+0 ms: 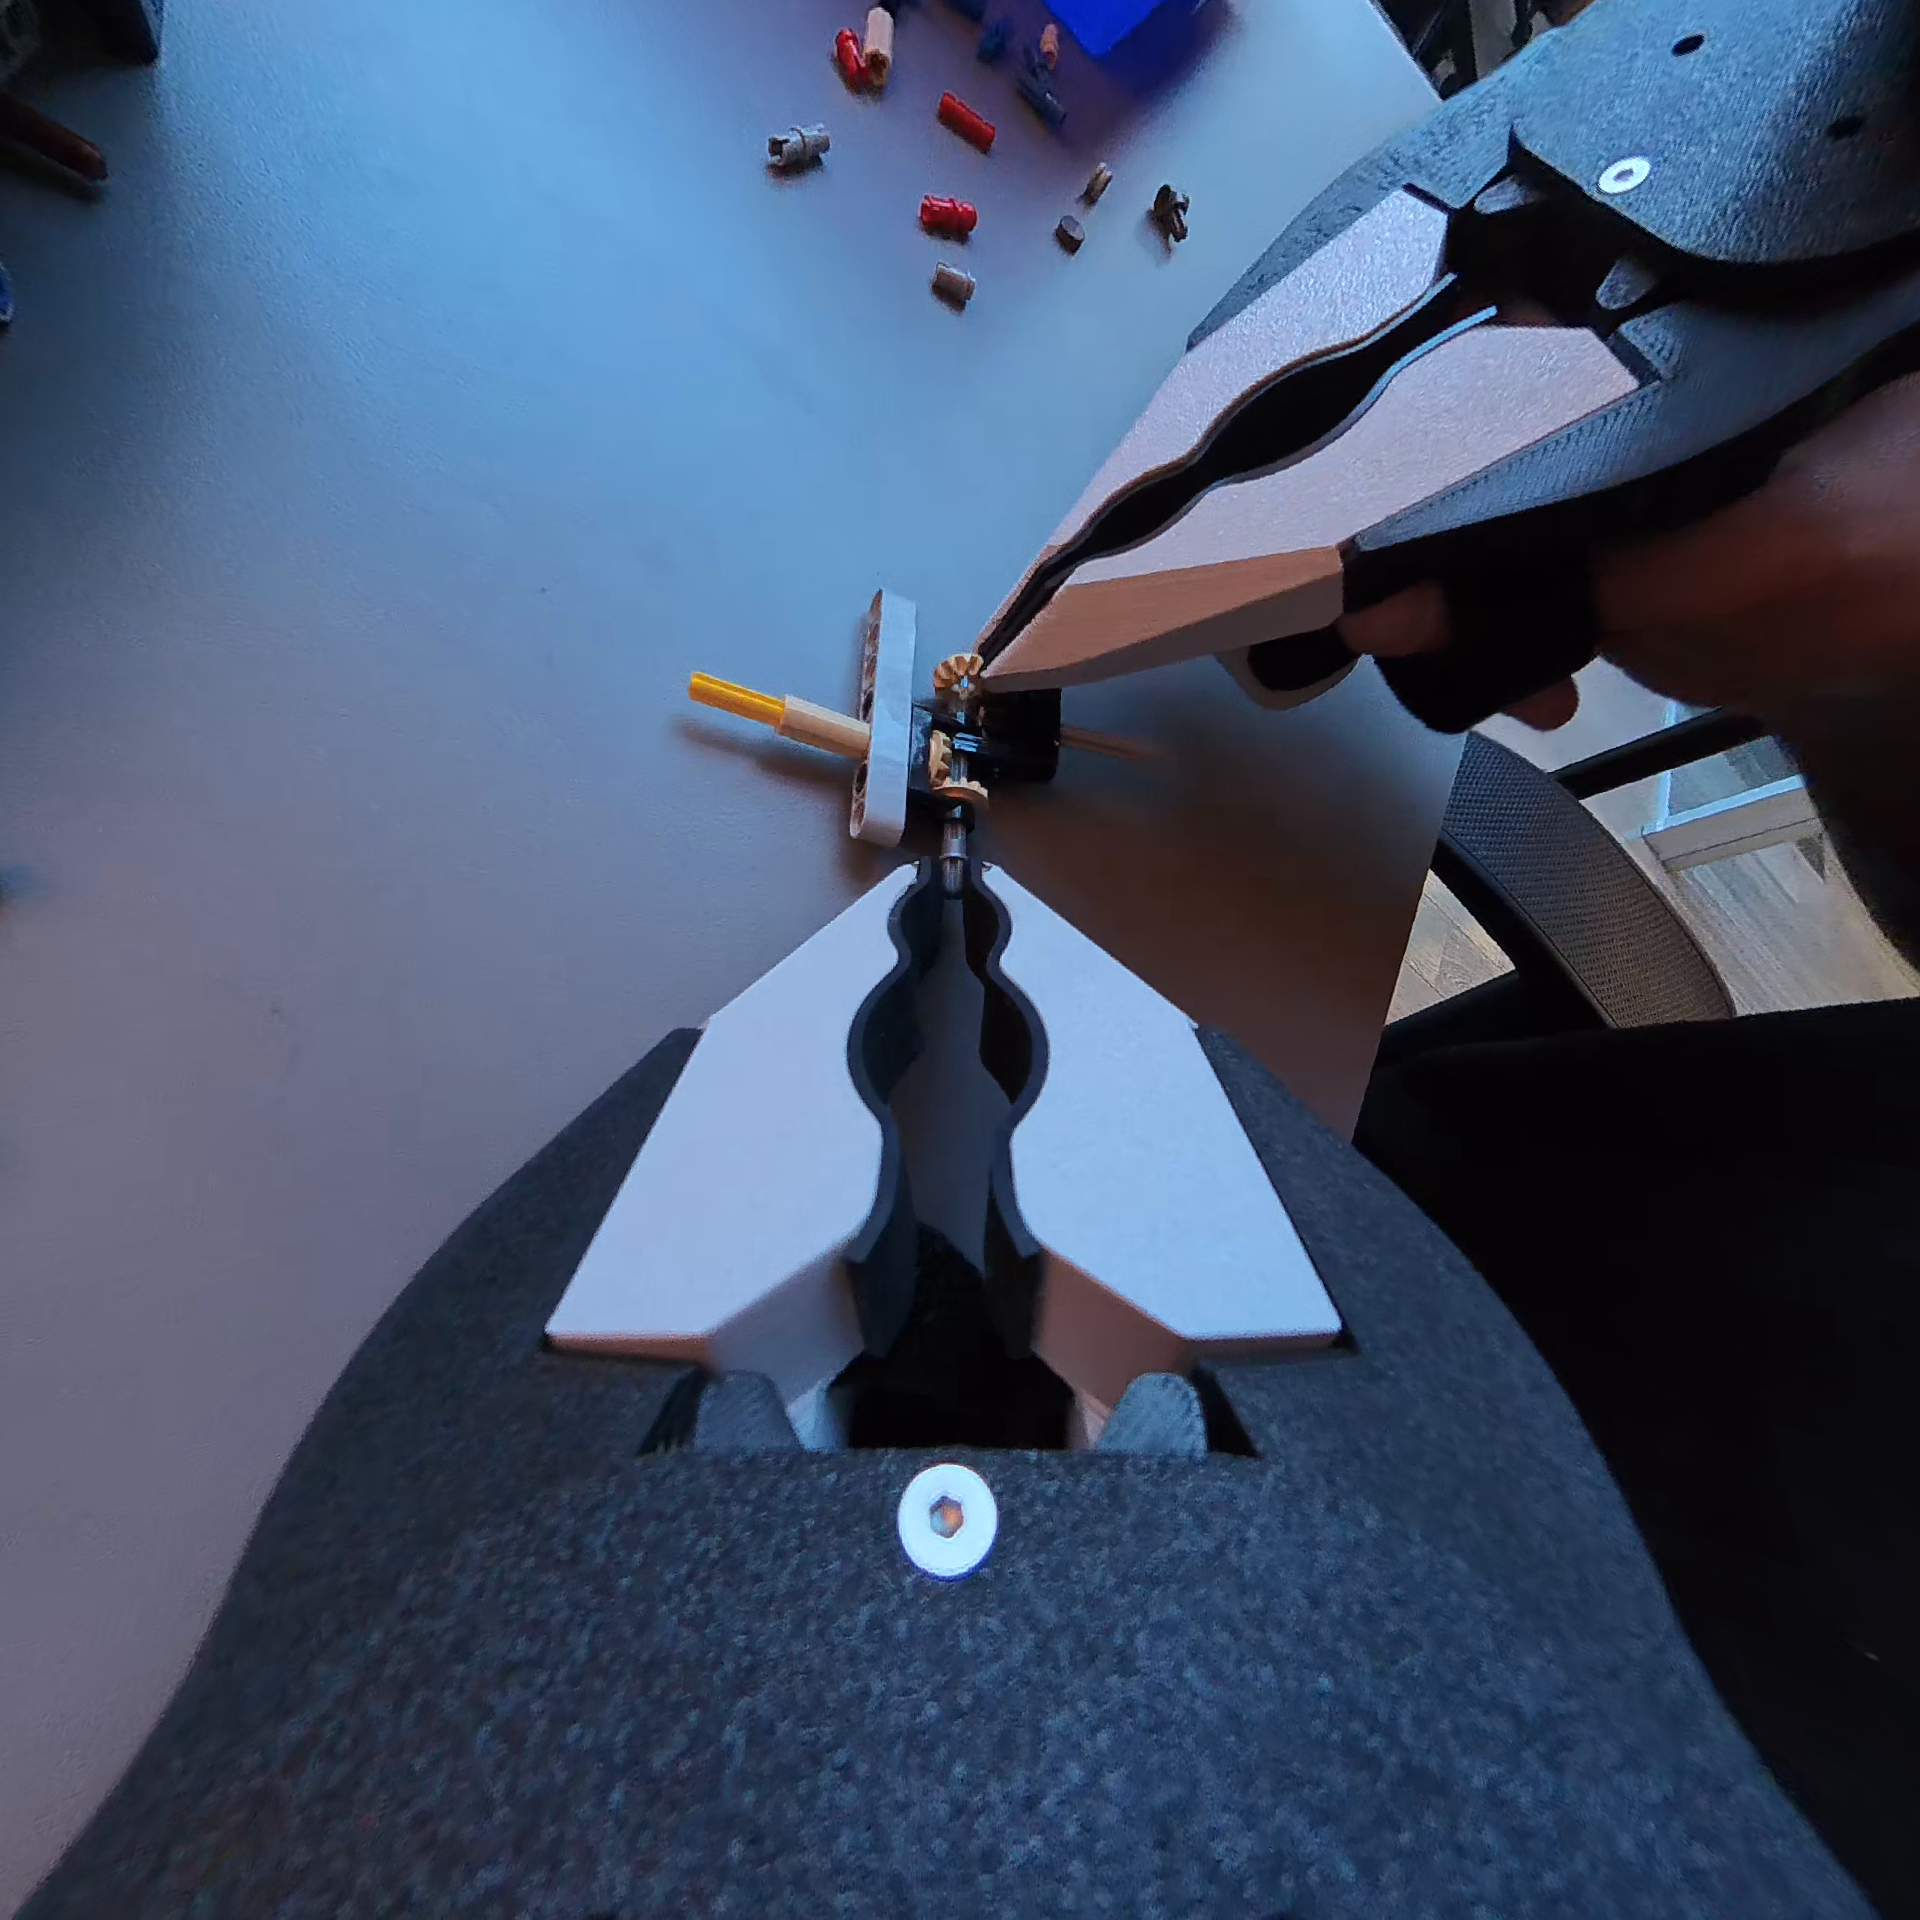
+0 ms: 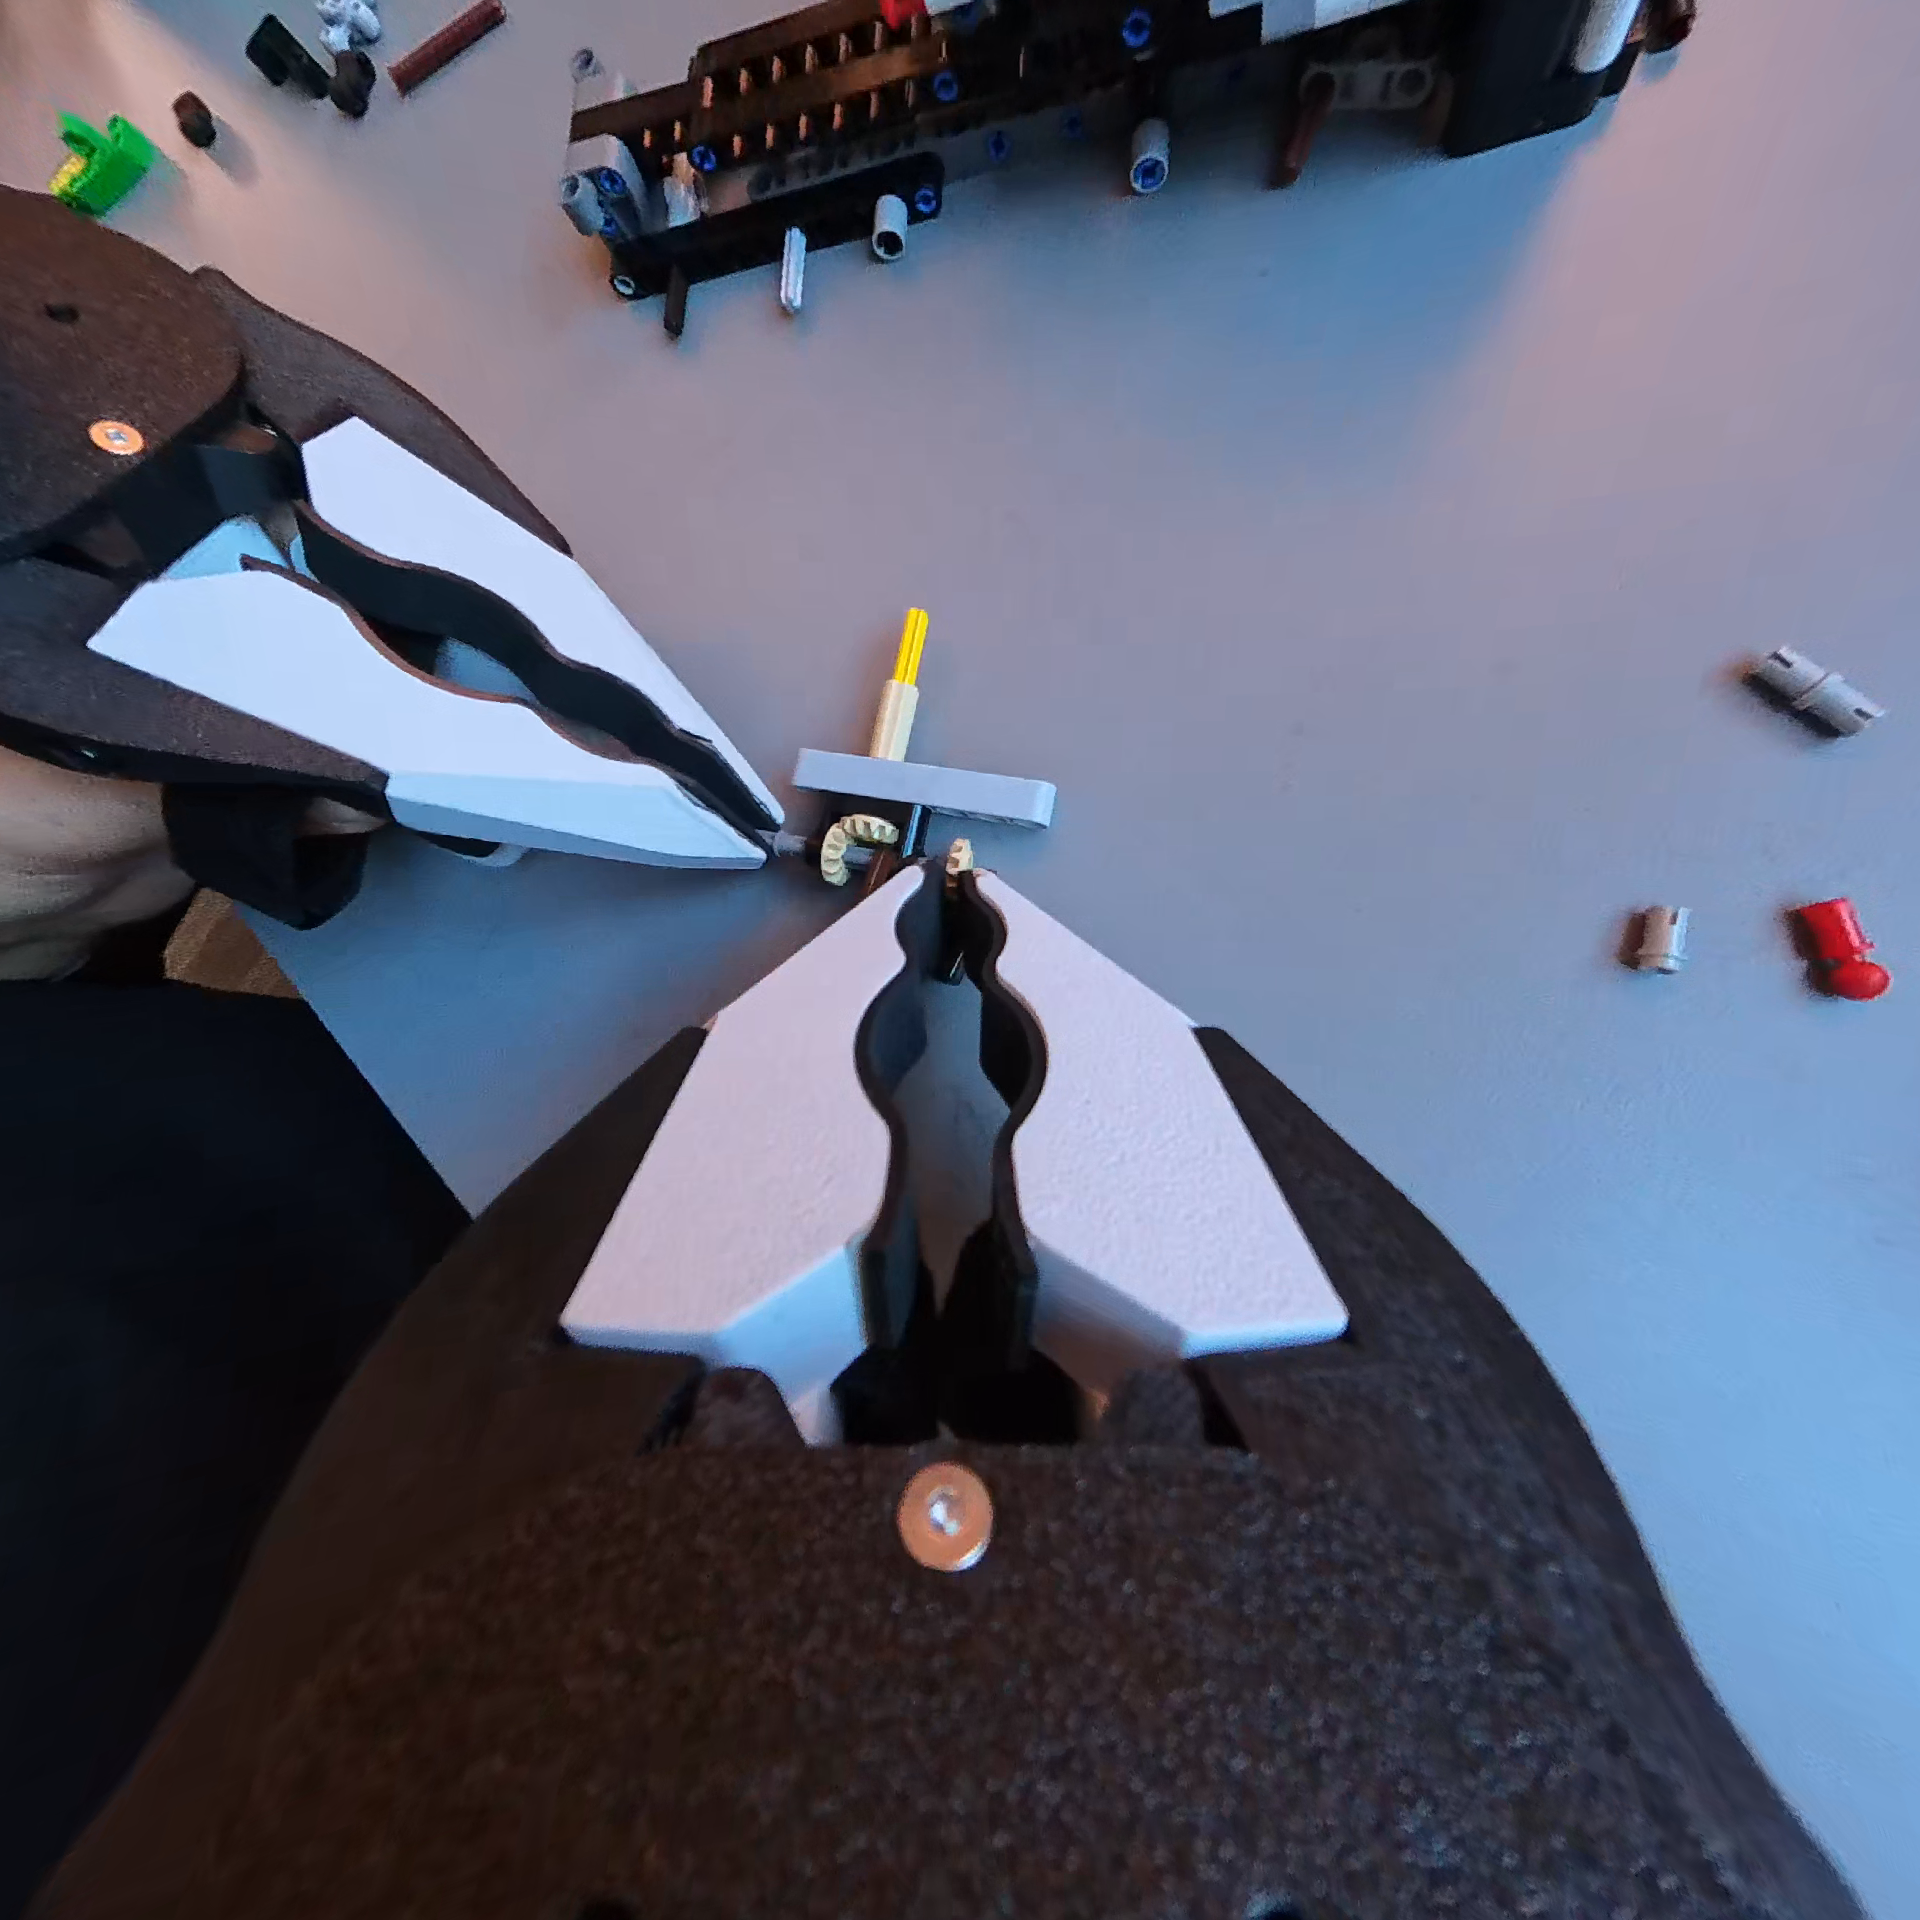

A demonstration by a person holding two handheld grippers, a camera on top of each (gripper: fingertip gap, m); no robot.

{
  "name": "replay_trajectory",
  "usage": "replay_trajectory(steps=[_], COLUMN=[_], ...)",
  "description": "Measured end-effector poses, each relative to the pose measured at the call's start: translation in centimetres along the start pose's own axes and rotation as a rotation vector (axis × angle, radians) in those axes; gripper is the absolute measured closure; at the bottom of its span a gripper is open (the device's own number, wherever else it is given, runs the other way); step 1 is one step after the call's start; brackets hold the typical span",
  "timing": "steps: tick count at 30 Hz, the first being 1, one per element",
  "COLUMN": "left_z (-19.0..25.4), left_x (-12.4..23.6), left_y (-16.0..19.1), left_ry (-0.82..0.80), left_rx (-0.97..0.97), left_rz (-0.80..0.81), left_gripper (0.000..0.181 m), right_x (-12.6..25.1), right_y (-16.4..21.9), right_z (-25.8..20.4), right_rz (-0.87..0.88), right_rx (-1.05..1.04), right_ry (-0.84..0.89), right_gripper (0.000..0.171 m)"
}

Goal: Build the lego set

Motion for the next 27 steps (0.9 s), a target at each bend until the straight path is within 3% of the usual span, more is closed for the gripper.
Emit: replay_trajectory(steps=[9, 18, 27], left_z=[0.0, 0.0, -0.3], left_x=[0.0, 0.0, 0.0], left_y=[0.0, 0.0, -0.2], left_ry=[0.007, 0.011, -0.002], left_rx=[0.009, 0.017, 0.036], left_rz=[-0.004, -0.004, 0.008], left_gripper=[0.180, 0.180, 0.180], right_x=[0.7, 1.1, 0.1], right_y=[0.3, -0.1, 0.7], right_z=[-0.4, -0.6, -1.1], right_rz=[-0.051, 0.078, 0.127], right_rx=[0.021, 0.162, 0.227], right_ry=[-0.036, -0.138, -0.116], right_gripper=[0.163, 0.123, 0.124])
Point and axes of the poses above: each gripper's, where its closed fingertips meet, x back along the fingers, y out of its underside, z = x × y across the jaws, the point moved 3 cm from there along x, back along the fingers, and after that the axes turned 12 degrees about z, right-handed, at the moved point
